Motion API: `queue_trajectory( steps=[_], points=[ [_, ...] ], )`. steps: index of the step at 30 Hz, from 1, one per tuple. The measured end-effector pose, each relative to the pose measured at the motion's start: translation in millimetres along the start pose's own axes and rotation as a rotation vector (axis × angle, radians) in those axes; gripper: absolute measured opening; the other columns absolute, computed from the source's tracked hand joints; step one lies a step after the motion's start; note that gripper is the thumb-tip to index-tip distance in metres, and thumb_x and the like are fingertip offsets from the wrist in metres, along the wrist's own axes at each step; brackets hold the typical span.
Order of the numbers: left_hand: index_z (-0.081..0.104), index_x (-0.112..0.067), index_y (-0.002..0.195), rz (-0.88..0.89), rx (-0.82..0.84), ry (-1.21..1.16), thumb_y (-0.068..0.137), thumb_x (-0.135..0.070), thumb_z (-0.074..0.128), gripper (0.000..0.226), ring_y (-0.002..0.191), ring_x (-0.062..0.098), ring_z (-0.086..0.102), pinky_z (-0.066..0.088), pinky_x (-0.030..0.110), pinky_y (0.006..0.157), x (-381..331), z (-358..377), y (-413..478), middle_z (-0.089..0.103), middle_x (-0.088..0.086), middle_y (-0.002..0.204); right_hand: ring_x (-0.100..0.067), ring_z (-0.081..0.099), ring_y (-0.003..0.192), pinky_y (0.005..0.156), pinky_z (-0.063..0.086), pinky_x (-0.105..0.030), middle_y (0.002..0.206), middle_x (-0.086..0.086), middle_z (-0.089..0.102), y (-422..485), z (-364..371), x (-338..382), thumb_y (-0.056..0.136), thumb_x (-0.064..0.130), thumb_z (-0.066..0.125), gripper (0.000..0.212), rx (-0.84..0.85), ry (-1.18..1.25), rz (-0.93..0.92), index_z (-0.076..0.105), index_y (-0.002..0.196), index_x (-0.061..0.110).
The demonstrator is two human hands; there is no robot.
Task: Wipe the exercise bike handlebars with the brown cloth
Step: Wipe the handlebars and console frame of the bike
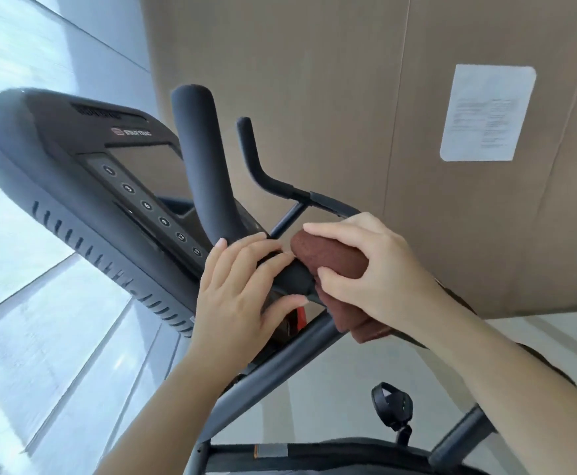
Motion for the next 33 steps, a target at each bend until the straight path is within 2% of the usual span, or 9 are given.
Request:
queue_trajectory(
  steps=[3, 5, 9, 14, 18, 22, 25, 29, 33],
  points=[
    [0.060, 0.003, 0.109, -0.108, -0.064, 0.058, 0.076, -0.046, 0.061, 0.058, 0.121, 0.028, 0.040, 0.035, 0.052, 0.100, 12, -15, -3, 0.055, 0.018, 0.122, 0.002, 0.049, 0.100, 0.084, 0.038, -0.017, 0.109, 0.020, 0.050, -6, -8, -11, 0.072, 0.029, 0.062, 0.048, 0.148, 0.024, -0.048, 0.054, 0.112, 0.055],
    [0.051, 0.005, 0.120, -0.148, -0.054, 0.064, 0.074, -0.052, 0.059, 0.075, 0.129, 0.028, 0.031, 0.029, 0.044, 0.107, 21, -25, 2, 0.039, 0.018, 0.135, 0.004, 0.050, 0.101, 0.085, 0.035, -0.014, 0.108, 0.022, 0.052, -2, -14, -12, 0.069, 0.033, 0.063, 0.047, 0.174, 0.035, -0.084, 0.054, 0.108, 0.058],
    [0.032, 0.005, 0.135, -0.229, 0.043, 0.050, 0.060, -0.064, 0.061, 0.106, 0.135, 0.016, 0.020, 0.036, 0.038, 0.100, 33, -36, 19, 0.018, 0.011, 0.147, 0.005, 0.053, 0.104, 0.090, 0.037, -0.011, 0.114, 0.013, 0.058, 51, -16, 15, 0.071, 0.029, 0.064, 0.046, -0.096, 0.352, -0.161, 0.057, 0.113, 0.048],
    [0.020, 0.001, 0.140, -0.243, 0.150, 0.094, 0.057, -0.062, 0.063, 0.113, 0.134, 0.022, 0.025, 0.042, 0.044, 0.098, 38, -41, 28, 0.011, 0.005, 0.151, 0.004, 0.048, 0.105, 0.092, 0.030, -0.003, 0.118, -0.005, 0.051, 104, 14, 70, 0.080, 0.009, 0.065, 0.049, -0.280, 0.530, -0.301, 0.053, 0.125, 0.025],
    [0.023, 0.000, 0.139, -0.197, 0.148, 0.120, 0.061, -0.064, 0.056, 0.107, 0.131, 0.017, 0.028, 0.045, 0.045, 0.094, 41, -46, 29, 0.014, 0.005, 0.150, 0.010, 0.048, 0.102, 0.088, 0.031, -0.002, 0.115, 0.002, 0.053, 75, 26, 51, 0.076, 0.011, 0.067, 0.054, 0.063, 0.381, -0.410, 0.053, 0.121, 0.037],
    [0.034, 0.006, 0.134, -0.155, 0.155, 0.188, 0.060, -0.059, 0.057, 0.100, 0.128, 0.017, 0.028, 0.044, 0.054, 0.093, 43, -48, 31, 0.022, 0.009, 0.146, 0.003, 0.051, 0.102, 0.087, 0.042, -0.019, 0.107, 0.021, 0.051, 37, 13, 16, 0.064, 0.043, 0.056, 0.050, 0.384, -0.022, -0.411, 0.050, 0.110, 0.063],
    [0.037, 0.007, 0.132, -0.173, 0.143, 0.194, 0.057, -0.055, 0.062, 0.100, 0.125, 0.016, 0.030, 0.041, 0.053, 0.096, 42, -48, 32, 0.023, 0.008, 0.145, 0.004, 0.052, 0.103, 0.090, 0.040, -0.019, 0.108, 0.021, 0.054, 42, -3, 26, 0.064, 0.041, 0.059, 0.048, 0.285, 0.037, -0.419, 0.053, 0.108, 0.061],
    [0.039, 0.009, 0.130, -0.205, 0.147, 0.183, 0.055, -0.060, 0.063, 0.105, 0.120, 0.019, 0.034, 0.033, 0.036, 0.101, 43, -49, 32, 0.030, 0.012, 0.143, 0.008, 0.051, 0.095, 0.084, 0.032, 0.000, 0.106, 0.009, 0.053, 88, -13, 60, 0.077, 0.018, 0.067, 0.047, -0.171, 0.472, -0.343, 0.056, 0.116, 0.041],
    [0.037, 0.011, 0.131, -0.220, 0.168, 0.213, 0.063, -0.059, 0.057, 0.099, 0.122, 0.020, 0.031, 0.030, 0.039, 0.104, 40, -45, 27, 0.034, 0.021, 0.142, -0.003, 0.048, 0.103, 0.092, 0.032, -0.005, 0.114, 0.001, 0.045, 96, 11, 82, 0.080, 0.009, 0.065, 0.050, -0.130, 0.372, -0.383, 0.054, 0.125, 0.027]
  ],
)
Point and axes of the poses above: each hand's wrist, its own y-axis towards the middle knuckle, its own z-axis out of the palm, x = y × z, the point moved 6 cm from there along y, towards the middle knuckle
